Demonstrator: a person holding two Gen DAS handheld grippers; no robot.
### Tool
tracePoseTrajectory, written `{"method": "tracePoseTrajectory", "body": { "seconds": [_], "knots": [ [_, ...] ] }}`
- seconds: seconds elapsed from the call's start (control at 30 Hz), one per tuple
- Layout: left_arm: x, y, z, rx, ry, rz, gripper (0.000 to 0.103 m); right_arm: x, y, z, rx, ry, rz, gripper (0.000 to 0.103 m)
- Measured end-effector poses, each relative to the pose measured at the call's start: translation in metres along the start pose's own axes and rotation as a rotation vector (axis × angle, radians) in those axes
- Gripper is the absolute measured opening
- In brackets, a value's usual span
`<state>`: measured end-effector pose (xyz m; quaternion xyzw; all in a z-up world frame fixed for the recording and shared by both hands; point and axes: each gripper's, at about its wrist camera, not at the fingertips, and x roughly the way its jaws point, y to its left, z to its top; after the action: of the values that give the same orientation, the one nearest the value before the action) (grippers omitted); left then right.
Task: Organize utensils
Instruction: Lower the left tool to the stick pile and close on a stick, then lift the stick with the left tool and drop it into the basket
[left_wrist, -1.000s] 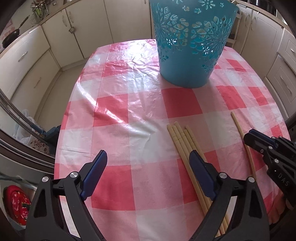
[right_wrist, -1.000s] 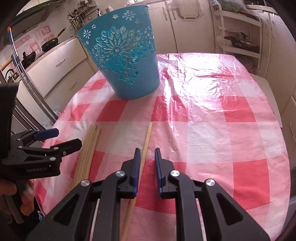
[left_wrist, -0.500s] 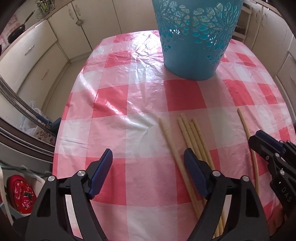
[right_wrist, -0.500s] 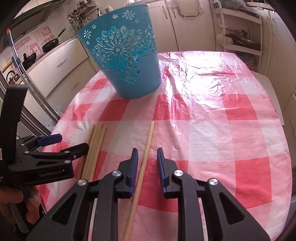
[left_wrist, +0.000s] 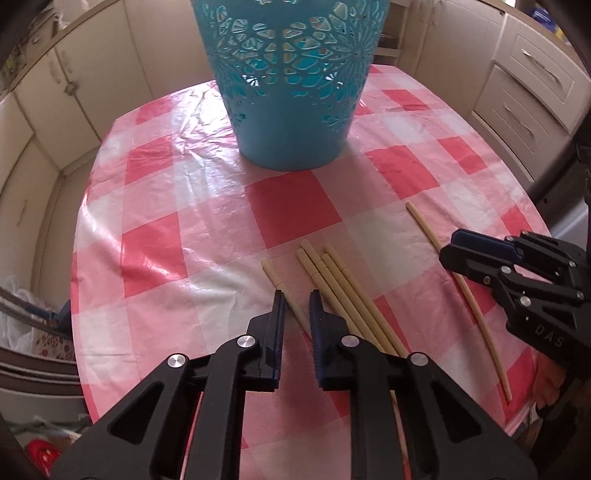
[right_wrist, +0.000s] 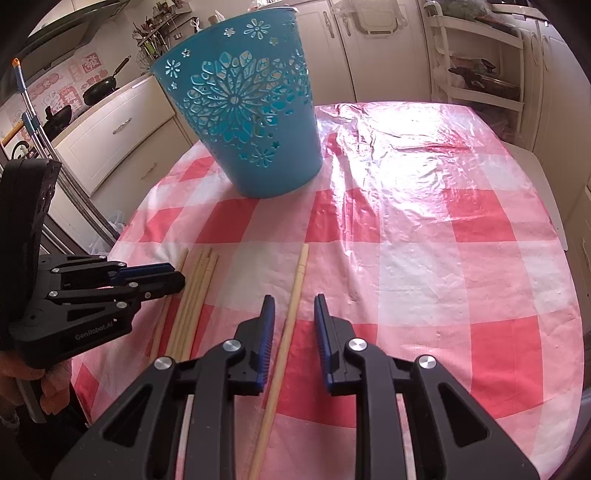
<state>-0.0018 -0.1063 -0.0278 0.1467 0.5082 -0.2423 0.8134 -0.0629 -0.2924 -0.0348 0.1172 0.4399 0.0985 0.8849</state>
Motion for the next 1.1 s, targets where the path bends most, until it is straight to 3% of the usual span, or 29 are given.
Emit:
{"method": "tracePoseTrajectory", "body": {
  "seconds": [0.4,0.63,0.8,0.93,1.1],
  "knots": [
    [0.004,-0.012,0.004,0.15,0.013,0.042,0.008,0.002,0.0,0.003,-0.005,-0.005,-0.002,0.025],
    [0.008,0.003,0.009,-0.03,0.06,0.036,0.008,0.005,0.002,0.005,-0.007,-0.009,0.005,0.03],
    [0.007,-0.003,0.007,-0.048,0.038,0.076,0.005,0.005,0.001,0.005,-0.001,-0.012,0.015,0.031],
    [-0.014,0.006,0.006,-0.117,-0.028,0.04,0.005,0.004,-0.002,0.005,0.014,-0.012,0.031,0.031],
    [-0.077,0.022,0.016,-0.178,-0.212,-0.039,0.005,0.004,-0.001,0.005,0.014,-0.015,0.029,0.031]
  ]
}}
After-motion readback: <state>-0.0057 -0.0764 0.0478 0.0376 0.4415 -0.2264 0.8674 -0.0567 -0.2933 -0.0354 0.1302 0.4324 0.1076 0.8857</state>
